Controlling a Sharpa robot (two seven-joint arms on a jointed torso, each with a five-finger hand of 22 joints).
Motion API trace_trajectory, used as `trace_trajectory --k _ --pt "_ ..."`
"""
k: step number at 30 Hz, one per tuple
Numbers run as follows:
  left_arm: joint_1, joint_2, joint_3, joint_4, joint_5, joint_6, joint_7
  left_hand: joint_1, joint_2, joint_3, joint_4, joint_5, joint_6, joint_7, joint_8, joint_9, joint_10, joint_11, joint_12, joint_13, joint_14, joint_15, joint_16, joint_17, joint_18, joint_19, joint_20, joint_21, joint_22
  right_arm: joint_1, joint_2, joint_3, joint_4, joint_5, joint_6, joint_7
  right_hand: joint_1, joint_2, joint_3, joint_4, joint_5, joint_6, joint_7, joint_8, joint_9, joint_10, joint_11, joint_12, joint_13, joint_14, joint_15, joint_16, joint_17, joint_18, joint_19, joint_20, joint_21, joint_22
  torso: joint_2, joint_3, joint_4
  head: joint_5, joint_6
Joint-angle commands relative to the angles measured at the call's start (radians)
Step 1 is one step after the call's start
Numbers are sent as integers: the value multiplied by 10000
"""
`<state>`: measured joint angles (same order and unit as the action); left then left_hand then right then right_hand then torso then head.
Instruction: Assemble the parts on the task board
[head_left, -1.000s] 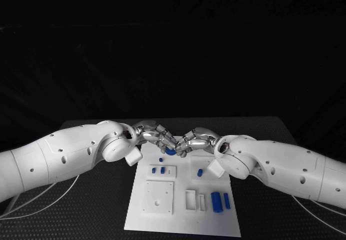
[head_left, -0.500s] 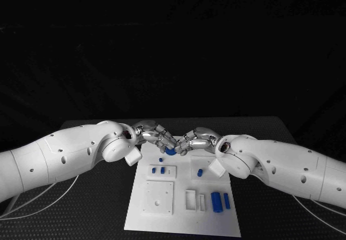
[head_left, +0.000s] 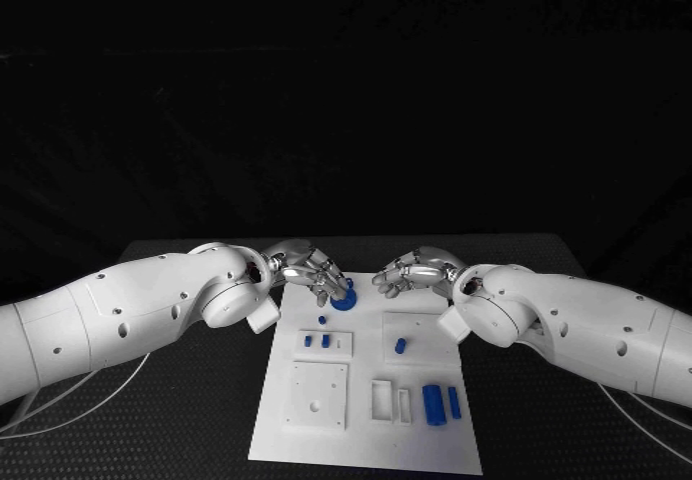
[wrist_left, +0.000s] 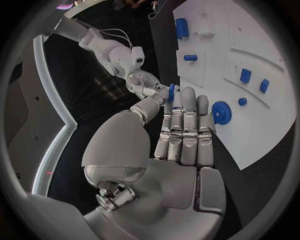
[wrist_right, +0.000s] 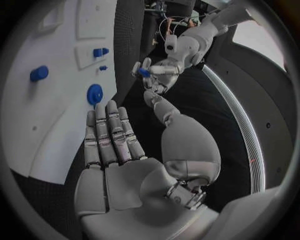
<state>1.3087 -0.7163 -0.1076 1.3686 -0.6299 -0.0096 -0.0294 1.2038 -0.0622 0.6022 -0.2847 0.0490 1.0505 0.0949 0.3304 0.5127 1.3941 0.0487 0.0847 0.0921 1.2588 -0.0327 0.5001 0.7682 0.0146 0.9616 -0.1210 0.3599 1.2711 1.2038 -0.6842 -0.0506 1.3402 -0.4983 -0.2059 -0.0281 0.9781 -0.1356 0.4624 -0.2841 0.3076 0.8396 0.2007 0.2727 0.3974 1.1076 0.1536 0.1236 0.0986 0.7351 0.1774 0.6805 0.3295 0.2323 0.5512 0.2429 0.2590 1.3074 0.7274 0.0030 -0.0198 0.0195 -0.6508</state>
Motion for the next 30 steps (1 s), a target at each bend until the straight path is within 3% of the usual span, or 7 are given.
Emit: trace_trajectory --k 1,3,5,12,19,26,30 --pt "-24 -125 -1 298 -3286 -1071 765 8 63 72 13 33 91 11 34 21 82 16 64 15 81 -27 40 16 -146 85 -13 -56 23 173 -5 55 -413 468 -319 624 -119 51 -103 15 184 -4 -50 61 -18 -1 -16 39 -24 -34 -5 23 -21 -64 9 8 -33 209 -1 -3 -4 -17 -5" --pt "-31 -220 -67 503 -4129 -1289 894 11 51 80 7 32 99 8 37 24 90 14 61 17 86 -30 40 24 -146 97 -18 -52 32 253 -27 84 -691 368 -398 744 -143 79 -121 26 238 10 -56 73 -22 11 -23 53 -30 -31 -6 30 -27 -57 21 9 -31 208 -1 5 -16 16 -18" --pt "-30 -314 -218 681 -4564 -1432 984 13 43 85 5 31 105 5 39 26 95 12 61 17 89 -32 41 28 -146 103 -21 -51 37 303 -30 97 -855 254 -427 787 -125 95 -114 16 264 15 -64 77 -24 12 -26 58 -33 -31 -8 32 -31 -53 23 7 -31 208 -1 2 -14 20 -14" --pt "-26 -618 -642 1469 -7653 -1989 1720 79 -61 148 -10 33 154 -19 54 41 132 -4 45 23 94 -38 29 66 -146 112 -34 -55 89 497 39 136 -1636 4 -527 1017 -18 124 -67 -10 411 33 -81 96 -40 19 -33 82 -54 -19 -19 50 -47 -41 29 9 -35 208 -2 10 14 -41 -78" --pt "-27 -932 -1276 2409 -9943 -2382 1784 163 -166 214 -3 33 198 -37 57 48 169 -15 29 28 103 -38 17 102 -145 115 -34 -60 145 535 114 205 -2055 -243 -459 1174 7 135 -54 -2 555 61 -90 118 -51 36 -40 107 -67 -2 -27 67 -58 -37 43 19 -34 209 1 11 25 -46 -208" --pt "-37 -1007 -1311 2652 -11049 -2427 1647 210 -240 228 10 18 239 -52 67 57 203 -27 23 35 118 -43 17 134 -146 117 -38 -57 195 542 167 239 -2164 -244 -433 1216 -2 131 -62 0 583 60 -91 119 -55 31 -38 107 -74 -4 -27 67 -63 -37 43 22 -36 208 0 15 19 -41 -370" --pt "-126 -1001 -1316 2785 -11652 -2368 1557 230 -263 233 17 16 253 -57 69 60 216 -32 20 37 119 -43 15 146 -146 111 -38 -57 216 542 173 244 -2129 -244 -401 1236 -6 139 -65 3 601 60 -91 120 -58 29 -37 108 -77 -5 -28 68 -65 -37 42 24 -37 208 5 7 7 -56 -458"
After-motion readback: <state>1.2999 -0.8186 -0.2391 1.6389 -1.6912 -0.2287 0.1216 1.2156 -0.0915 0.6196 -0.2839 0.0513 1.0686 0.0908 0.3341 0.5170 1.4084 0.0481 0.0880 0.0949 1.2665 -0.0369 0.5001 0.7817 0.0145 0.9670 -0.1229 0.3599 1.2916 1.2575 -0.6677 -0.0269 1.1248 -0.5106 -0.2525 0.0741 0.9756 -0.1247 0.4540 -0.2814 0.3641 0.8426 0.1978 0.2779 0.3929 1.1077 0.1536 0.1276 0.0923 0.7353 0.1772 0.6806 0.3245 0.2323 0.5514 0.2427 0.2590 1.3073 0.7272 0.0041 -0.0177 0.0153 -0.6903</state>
